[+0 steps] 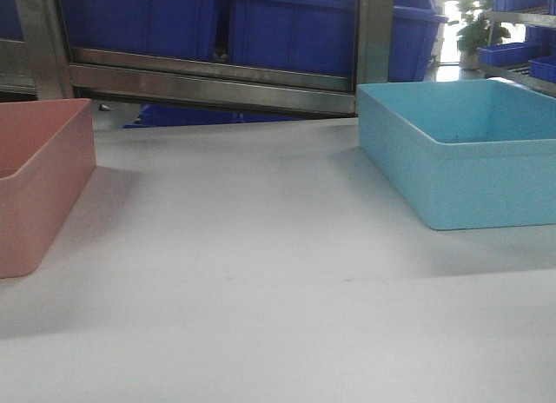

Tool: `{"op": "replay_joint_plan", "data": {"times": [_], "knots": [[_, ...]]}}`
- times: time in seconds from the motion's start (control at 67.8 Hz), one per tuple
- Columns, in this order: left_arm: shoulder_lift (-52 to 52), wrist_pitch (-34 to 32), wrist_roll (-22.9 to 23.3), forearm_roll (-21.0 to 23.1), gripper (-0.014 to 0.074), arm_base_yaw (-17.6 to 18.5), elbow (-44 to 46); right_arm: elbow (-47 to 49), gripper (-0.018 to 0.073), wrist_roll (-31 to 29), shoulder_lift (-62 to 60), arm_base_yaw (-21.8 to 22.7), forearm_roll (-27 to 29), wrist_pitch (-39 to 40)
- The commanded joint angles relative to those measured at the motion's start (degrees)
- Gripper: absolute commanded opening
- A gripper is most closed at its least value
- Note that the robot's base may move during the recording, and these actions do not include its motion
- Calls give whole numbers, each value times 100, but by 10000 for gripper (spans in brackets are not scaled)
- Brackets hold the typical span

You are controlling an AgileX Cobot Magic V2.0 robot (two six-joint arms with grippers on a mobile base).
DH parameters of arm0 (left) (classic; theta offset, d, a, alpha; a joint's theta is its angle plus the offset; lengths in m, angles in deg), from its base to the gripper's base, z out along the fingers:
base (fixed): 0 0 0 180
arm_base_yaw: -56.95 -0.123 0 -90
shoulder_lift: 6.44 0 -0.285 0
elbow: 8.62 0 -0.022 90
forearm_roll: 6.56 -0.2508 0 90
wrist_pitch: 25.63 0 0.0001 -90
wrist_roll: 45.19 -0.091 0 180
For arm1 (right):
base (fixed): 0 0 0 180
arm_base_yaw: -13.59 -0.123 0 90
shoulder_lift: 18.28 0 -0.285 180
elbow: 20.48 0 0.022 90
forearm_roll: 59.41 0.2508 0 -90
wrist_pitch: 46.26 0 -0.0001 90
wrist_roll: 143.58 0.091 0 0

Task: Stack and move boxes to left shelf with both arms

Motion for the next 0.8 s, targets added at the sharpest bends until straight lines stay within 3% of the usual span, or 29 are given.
{"op": "replay_joint_plan", "data": {"times": [0.0, 0.192, 0.31, 0.369, 0.531, 0.619, 0.781], "knots": [[84, -574, 14, 29, -7, 24, 20, 136, 55, -31, -104, 12, -29, 497], [84, -783, 14, 29, -7, 24, 20, 136, 55, -31, -104, 12, -29, 497], [84, -1412, 14, 29, -7, 24, 85, 136, 55, -31, -104, 12, -29, 497], [72, -1412, 14, 29, -7, 24, 294, 136, 55, -31, -104, 12, -29, 497], [-370, 160, 14, -10, -5, 24, 1637, 136, 55, -31, -104, 12, -29, 497], [-998, 764, 14, -10, 43, 24, 2482, 136, 55, -31, -104, 12, -29, 497], [-2434, 1719, 14, -10, 314, 24, 3769, 136, 55, -31, -104, 12, -29, 497]]}}
